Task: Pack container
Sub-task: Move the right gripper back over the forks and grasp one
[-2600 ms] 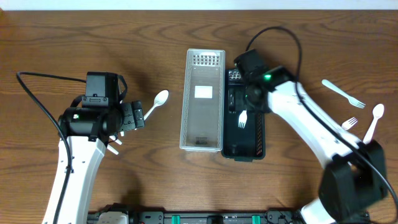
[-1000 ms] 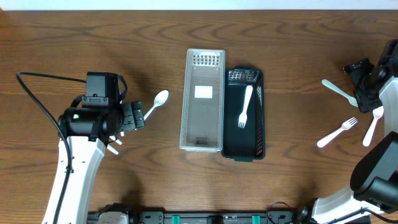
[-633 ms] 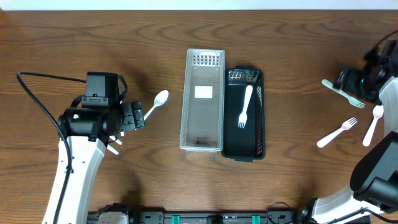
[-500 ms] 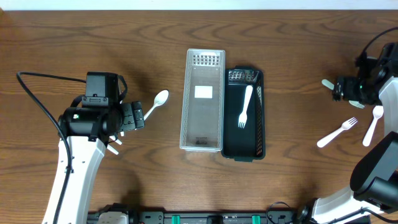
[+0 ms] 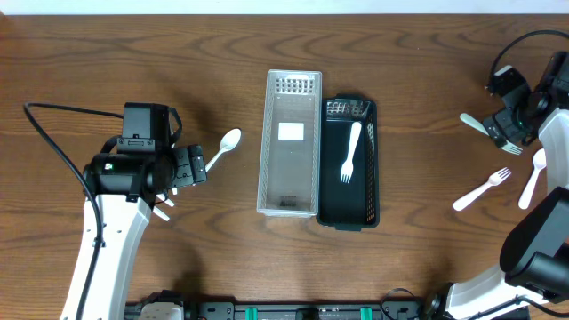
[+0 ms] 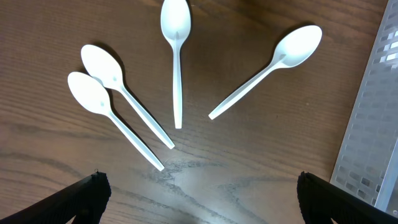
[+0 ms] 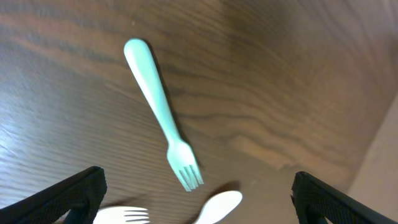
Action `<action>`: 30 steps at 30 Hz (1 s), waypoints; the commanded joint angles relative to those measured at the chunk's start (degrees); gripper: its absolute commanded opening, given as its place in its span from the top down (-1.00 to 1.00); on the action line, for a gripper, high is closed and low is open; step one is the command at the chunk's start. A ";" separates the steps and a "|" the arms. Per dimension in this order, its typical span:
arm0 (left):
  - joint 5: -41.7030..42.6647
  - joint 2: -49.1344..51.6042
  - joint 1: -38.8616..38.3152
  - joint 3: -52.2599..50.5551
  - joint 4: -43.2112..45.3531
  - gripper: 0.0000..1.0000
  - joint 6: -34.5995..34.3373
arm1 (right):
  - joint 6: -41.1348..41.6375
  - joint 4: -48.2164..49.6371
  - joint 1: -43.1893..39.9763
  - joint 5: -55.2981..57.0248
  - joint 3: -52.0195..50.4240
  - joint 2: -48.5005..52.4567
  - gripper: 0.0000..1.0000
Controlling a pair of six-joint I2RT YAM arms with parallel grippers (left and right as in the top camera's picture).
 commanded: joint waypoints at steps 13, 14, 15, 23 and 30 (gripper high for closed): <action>-0.07 0.07 -0.11 0.85 -0.17 -0.96 -0.55 | -14.56 2.82 -0.17 0.48 0.63 14.34 -0.84; -0.07 0.07 -0.11 0.85 -0.17 -0.96 -0.55 | -14.56 3.15 -0.28 0.42 0.63 14.78 -0.85; -0.07 0.07 -0.11 0.85 -0.20 -0.96 -0.55 | -14.58 3.30 -0.44 0.31 0.63 15.08 -0.86; -0.07 0.07 -0.11 0.85 -0.20 -0.96 -0.55 | -10.21 1.46 -4.02 -7.58 0.63 17.22 -0.81; -0.07 0.07 -0.11 0.85 -0.33 -0.96 -0.55 | -9.35 -0.90 -5.42 -10.84 0.63 17.97 -0.74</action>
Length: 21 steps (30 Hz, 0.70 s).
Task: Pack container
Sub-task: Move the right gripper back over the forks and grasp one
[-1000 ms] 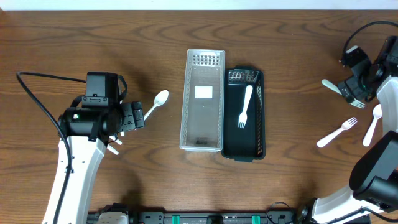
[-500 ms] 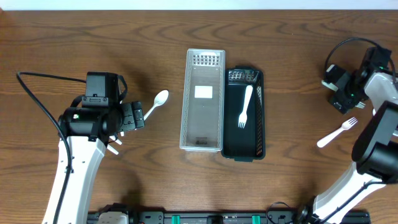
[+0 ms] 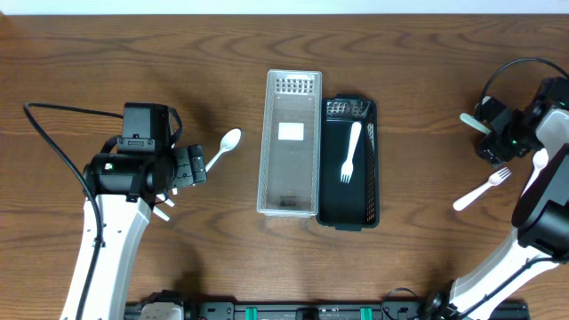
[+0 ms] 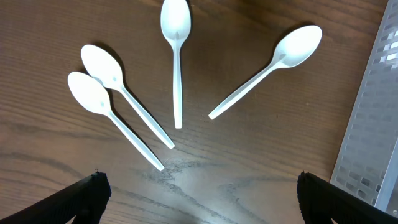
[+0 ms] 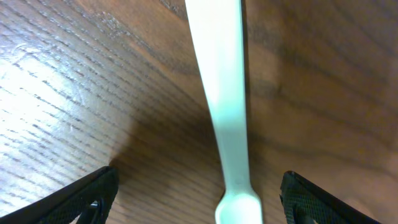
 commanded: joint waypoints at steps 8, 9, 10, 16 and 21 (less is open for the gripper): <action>-0.04 0.04 -0.11 0.85 -0.66 -0.96 -0.55 | 3.54 -2.71 -0.24 -4.11 -0.26 2.40 -0.75; -0.04 0.04 -0.11 0.85 -0.63 -0.96 -0.55 | 3.54 -2.99 -0.24 -4.24 -0.26 2.40 -0.73; -0.04 0.04 -0.11 0.85 -0.63 -0.96 -0.55 | 3.54 -3.37 -0.24 -4.24 -0.26 2.40 -0.72; -0.04 0.04 -0.11 0.85 -0.66 -0.96 -0.55 | 3.56 -4.48 -0.26 -5.79 -0.26 2.40 -0.66; -0.04 0.04 -0.11 0.85 -0.61 -0.96 -0.55 | 4.42 -5.77 -0.26 -7.80 -0.26 2.40 -0.53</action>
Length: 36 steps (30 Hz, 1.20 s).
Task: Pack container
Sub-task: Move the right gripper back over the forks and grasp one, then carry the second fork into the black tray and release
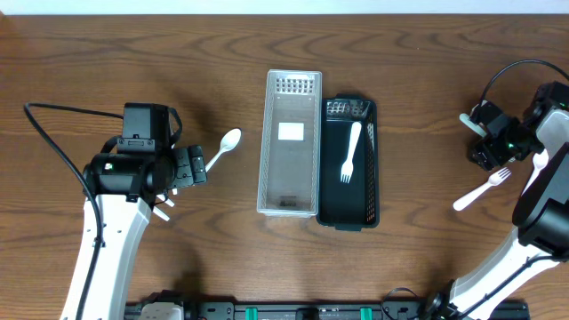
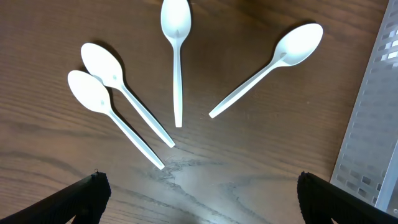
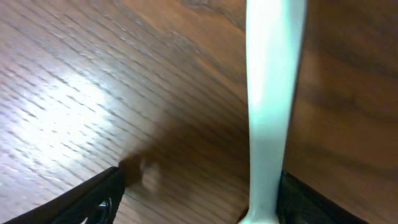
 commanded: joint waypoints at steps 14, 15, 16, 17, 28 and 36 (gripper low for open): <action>-0.07 0.07 -0.13 0.85 -0.37 -0.96 -0.55 | 14.67 -0.44 -0.11 -3.67 -0.26 1.73 0.15; -0.07 0.07 -0.13 0.85 -0.37 -0.96 -0.55 | 15.32 -0.44 -0.11 -3.69 -0.26 1.73 0.17; -0.07 0.07 -0.13 0.85 -0.39 -0.96 -0.55 | 15.98 -0.44 -0.11 -3.67 -0.26 1.73 0.18; -0.07 0.07 -0.13 0.85 -0.42 -0.96 -0.55 | 16.44 -0.44 -0.11 -3.67 -0.26 1.73 0.20; -0.07 0.07 -0.13 0.85 -0.42 -0.96 -0.55 | 22.23 -0.44 -0.11 -3.72 -0.26 1.73 0.54; -0.07 0.07 -0.13 0.85 -0.39 -0.96 -0.55 | 29.44 0.72 -0.04 -3.78 -0.26 1.73 0.72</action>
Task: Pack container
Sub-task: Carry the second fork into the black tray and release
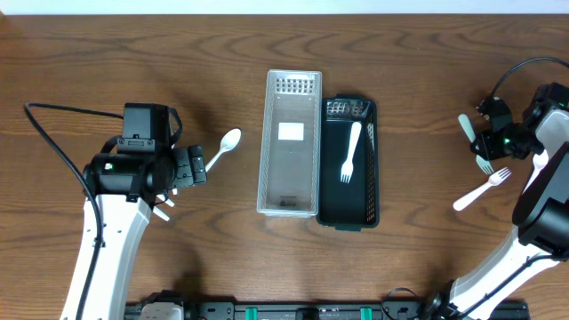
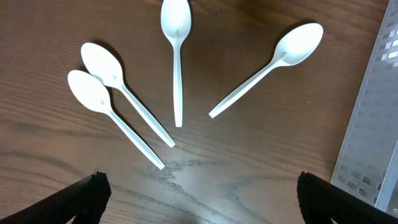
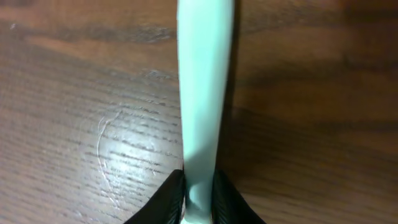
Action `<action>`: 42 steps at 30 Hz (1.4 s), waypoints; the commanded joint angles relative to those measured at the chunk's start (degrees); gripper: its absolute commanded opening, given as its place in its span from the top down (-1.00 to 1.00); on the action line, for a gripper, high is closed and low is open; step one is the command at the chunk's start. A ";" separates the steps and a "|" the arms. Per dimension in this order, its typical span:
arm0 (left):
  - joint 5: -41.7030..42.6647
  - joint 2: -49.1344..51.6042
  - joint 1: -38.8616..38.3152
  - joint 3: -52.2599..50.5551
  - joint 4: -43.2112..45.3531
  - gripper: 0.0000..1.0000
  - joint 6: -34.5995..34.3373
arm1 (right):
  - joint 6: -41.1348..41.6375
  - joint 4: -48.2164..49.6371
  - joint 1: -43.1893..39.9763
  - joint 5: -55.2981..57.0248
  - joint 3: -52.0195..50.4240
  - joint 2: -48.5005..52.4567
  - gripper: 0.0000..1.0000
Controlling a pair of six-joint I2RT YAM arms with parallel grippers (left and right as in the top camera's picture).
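A clear container (image 1: 290,142) and a black container (image 1: 349,203) stand side by side mid-table; a white fork (image 1: 350,151) lies in the black one. At the far right my right gripper (image 1: 490,142) is shut on a pale green fork (image 3: 203,93), its handle (image 1: 466,127) pointing away from the jaws. Two white utensils (image 1: 483,189) lie on the wood beside it. My left gripper (image 2: 198,198) hangs open over several white spoons (image 2: 177,56); only one spoon (image 1: 222,148) shows in the overhead view.
The left arm's black cable (image 1: 58,142) loops over the table's left part. The clear container's perforated wall (image 2: 373,112) shows at the right edge of the left wrist view. The table's pale far edge (image 1: 284,5) runs along the top.
My right gripper's fingers stood apart on either side of the pale green fork; now they are shut on its handle. The left arm and the spoons are as before.
My right gripper hung open above the green fork on the table. A second later it was low over the handle, then lower still with a finger on each side. Now it grips the fork. The left gripper stayed open over the spoons throughout.
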 commanded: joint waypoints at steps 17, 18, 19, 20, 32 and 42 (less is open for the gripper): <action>-0.04 0.07 -0.11 0.85 -0.24 -0.96 -0.55 | 21.75 -0.15 7.45 -0.61 -0.22 -4.92 0.97; -0.04 0.07 -0.11 0.85 -0.24 -0.96 -0.55 | 22.56 -0.31 8.76 -0.61 -0.20 -6.23 0.98; -0.04 0.07 -0.11 0.85 -0.24 -0.96 -0.55 | 23.41 -0.55 10.40 -0.61 -0.20 -7.89 0.98; -0.04 0.07 -0.11 0.85 -0.26 -0.96 -0.55 | 24.17 -0.85 12.24 -0.61 -0.20 -9.66 0.97; -0.04 0.07 -0.11 0.85 -0.31 -0.96 -0.55 | 43.04 -3.34 38.49 9.42 -0.11 -29.59 0.98; -0.04 0.07 -0.11 0.85 -0.66 -0.96 -0.57 | 67.98 -9.57 52.48 15.78 -1.49 -22.64 0.98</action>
